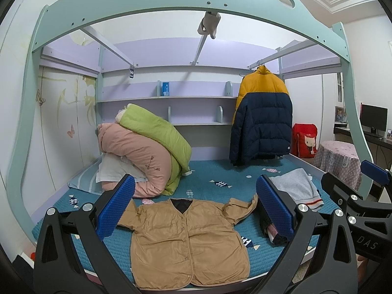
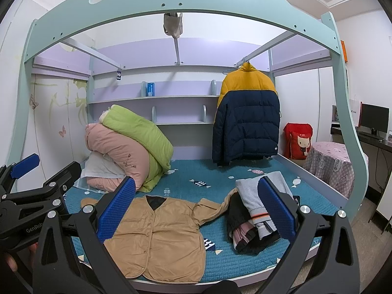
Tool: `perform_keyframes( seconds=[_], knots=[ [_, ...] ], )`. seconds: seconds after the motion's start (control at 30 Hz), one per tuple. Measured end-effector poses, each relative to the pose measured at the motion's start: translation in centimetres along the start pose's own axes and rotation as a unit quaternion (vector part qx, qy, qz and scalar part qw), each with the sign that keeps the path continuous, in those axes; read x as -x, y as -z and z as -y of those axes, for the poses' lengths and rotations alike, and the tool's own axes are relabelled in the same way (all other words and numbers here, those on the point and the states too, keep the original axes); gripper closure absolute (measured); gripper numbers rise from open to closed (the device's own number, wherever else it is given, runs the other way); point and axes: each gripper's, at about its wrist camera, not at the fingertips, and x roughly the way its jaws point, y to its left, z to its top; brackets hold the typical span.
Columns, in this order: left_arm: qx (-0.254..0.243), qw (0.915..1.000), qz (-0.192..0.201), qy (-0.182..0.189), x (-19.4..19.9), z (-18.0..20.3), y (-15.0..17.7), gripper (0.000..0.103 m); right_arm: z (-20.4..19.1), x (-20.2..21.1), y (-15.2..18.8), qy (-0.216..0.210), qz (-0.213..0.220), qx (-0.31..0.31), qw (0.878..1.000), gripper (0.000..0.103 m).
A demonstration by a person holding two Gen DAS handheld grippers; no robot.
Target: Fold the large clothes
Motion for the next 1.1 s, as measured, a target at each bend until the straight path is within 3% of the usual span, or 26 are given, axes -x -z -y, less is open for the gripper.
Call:
perform_keyframes(
  seconds=[0.33,0.6,0.9,1.1],
  knots=[
    [0.001,0.9999,-0.016,0.001,-2.8,-0.5,1.1,0.005,0.3,-2.6,0.9,0.002,-0.017,-0.004,1.000,0.007],
    [0.003,0.9990,-0.046,-0.001,-7.3,-1.4,2.4,0.005,-0.2,-6.5,2.0,0.001,-0.049,-0.006,0.999,0.007],
    [0.009,0.9931,-0.115,-0.016,-15.9,-3.9,6.0,0.005,-1.9,-15.1,4.7,-0.026,-0.129,-0.012,0.991,0.007],
    [-0.001,0.9812,-0.191,-0.029,-24.4,-8.2,11.4,0.004,-5.2,-24.0,8.8,-0.060,-0.214,-0.015,0.975,0.007]
  ],
)
